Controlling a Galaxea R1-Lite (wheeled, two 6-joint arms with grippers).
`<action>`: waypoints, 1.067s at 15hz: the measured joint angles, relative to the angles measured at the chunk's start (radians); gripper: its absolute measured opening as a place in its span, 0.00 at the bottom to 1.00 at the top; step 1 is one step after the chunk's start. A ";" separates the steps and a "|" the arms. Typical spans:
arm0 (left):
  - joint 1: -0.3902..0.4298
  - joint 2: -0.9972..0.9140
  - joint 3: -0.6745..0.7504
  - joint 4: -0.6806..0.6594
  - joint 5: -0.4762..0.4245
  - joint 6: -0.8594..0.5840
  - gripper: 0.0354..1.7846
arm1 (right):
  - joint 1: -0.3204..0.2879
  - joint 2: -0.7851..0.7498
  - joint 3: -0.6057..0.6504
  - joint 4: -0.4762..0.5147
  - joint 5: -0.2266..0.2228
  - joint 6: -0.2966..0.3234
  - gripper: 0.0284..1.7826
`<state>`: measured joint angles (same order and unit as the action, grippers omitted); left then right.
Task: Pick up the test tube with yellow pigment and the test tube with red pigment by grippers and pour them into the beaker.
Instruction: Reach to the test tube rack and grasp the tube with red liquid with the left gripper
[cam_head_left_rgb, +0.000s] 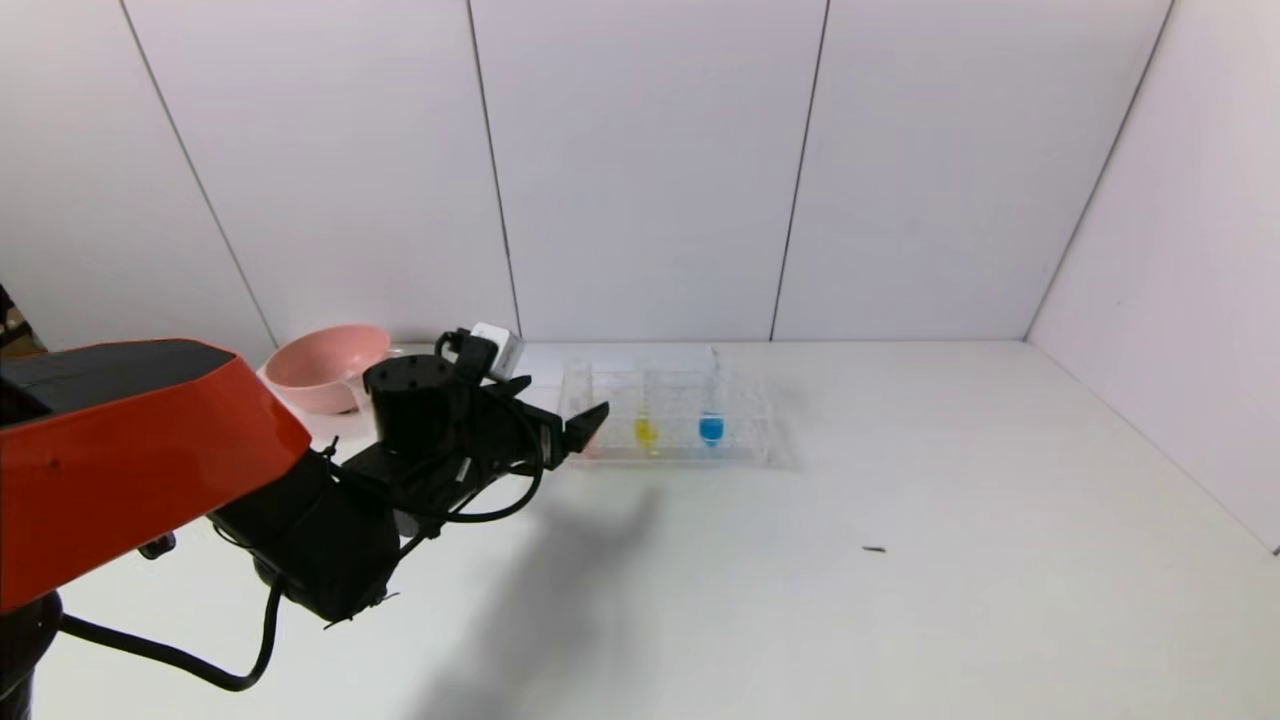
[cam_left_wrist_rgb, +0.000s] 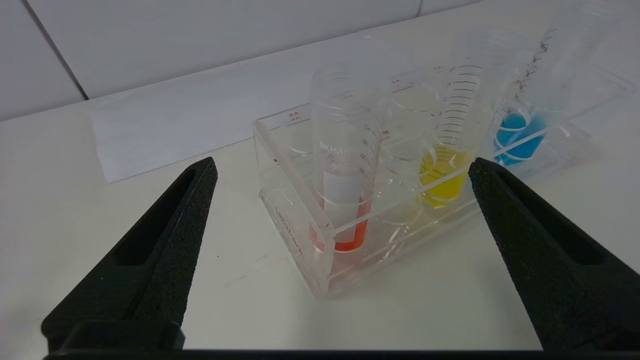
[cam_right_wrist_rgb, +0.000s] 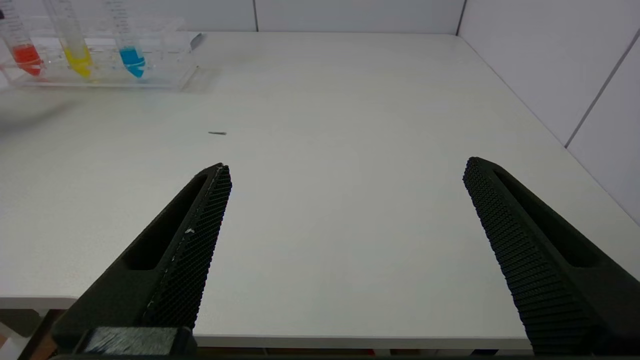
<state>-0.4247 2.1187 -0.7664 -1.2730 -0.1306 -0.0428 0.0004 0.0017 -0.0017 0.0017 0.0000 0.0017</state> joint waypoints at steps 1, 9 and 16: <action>-0.001 0.010 -0.010 -0.009 0.009 0.005 0.99 | 0.000 0.000 0.000 0.000 0.000 0.000 0.95; -0.005 0.070 -0.071 -0.002 0.039 0.008 0.99 | 0.000 0.000 0.000 0.000 0.000 0.000 0.95; -0.005 0.097 -0.121 0.000 0.052 0.010 0.99 | 0.000 0.000 0.000 0.000 0.000 -0.001 0.95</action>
<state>-0.4296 2.2153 -0.8879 -1.2730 -0.0783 -0.0332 0.0004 0.0017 -0.0017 0.0017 0.0000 0.0009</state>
